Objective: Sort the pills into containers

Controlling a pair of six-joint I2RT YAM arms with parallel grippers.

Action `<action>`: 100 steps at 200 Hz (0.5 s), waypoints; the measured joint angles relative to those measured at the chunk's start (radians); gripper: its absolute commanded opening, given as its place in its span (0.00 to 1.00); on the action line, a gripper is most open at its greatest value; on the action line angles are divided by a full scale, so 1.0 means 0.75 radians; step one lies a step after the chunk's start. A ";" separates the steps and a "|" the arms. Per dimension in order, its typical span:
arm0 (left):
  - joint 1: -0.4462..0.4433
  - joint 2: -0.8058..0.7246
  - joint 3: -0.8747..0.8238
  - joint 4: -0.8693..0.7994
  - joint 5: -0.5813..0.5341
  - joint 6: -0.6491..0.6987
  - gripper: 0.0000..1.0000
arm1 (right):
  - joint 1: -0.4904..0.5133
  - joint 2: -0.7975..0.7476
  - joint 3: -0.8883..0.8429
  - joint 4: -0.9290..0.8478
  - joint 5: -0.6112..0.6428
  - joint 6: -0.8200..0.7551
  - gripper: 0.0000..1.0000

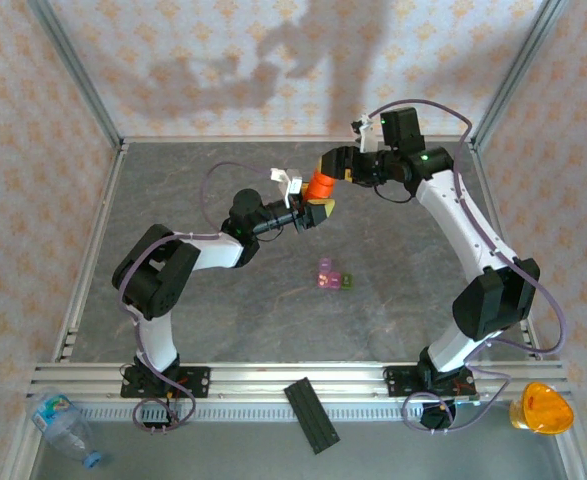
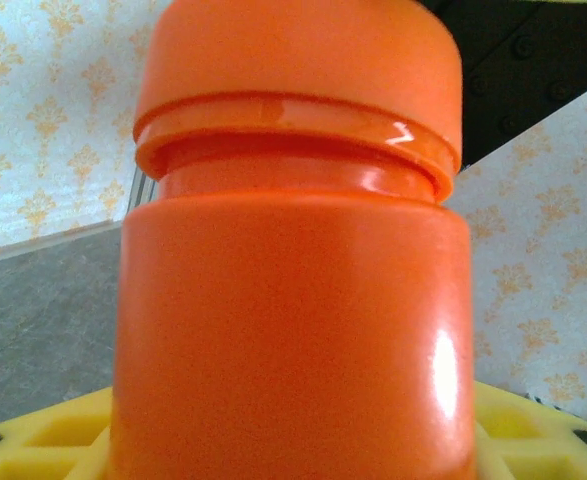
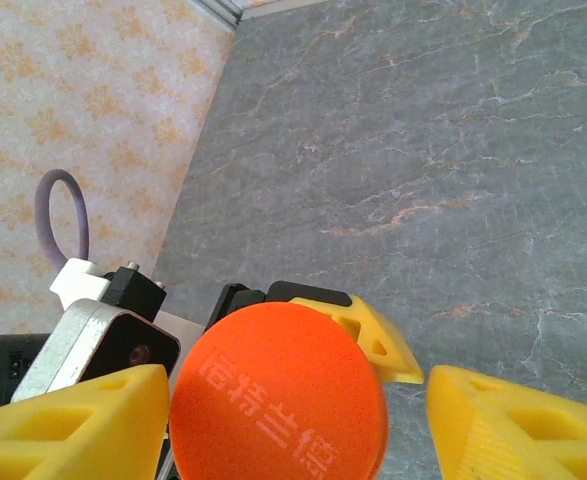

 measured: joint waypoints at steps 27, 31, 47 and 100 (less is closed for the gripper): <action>0.000 0.000 0.000 0.000 0.009 0.000 0.00 | 0.000 0.000 0.001 0.000 -0.001 0.001 0.65; 0.000 0.000 0.000 0.000 0.009 0.000 0.00 | 0.000 0.000 0.001 0.000 -0.001 0.001 0.65; 0.000 0.000 0.000 0.001 0.009 0.000 0.00 | 0.000 0.000 0.003 0.000 -0.003 -0.001 0.68; 0.000 0.000 0.000 0.003 0.013 0.000 0.00 | 0.001 0.000 0.003 0.000 -0.021 0.000 0.69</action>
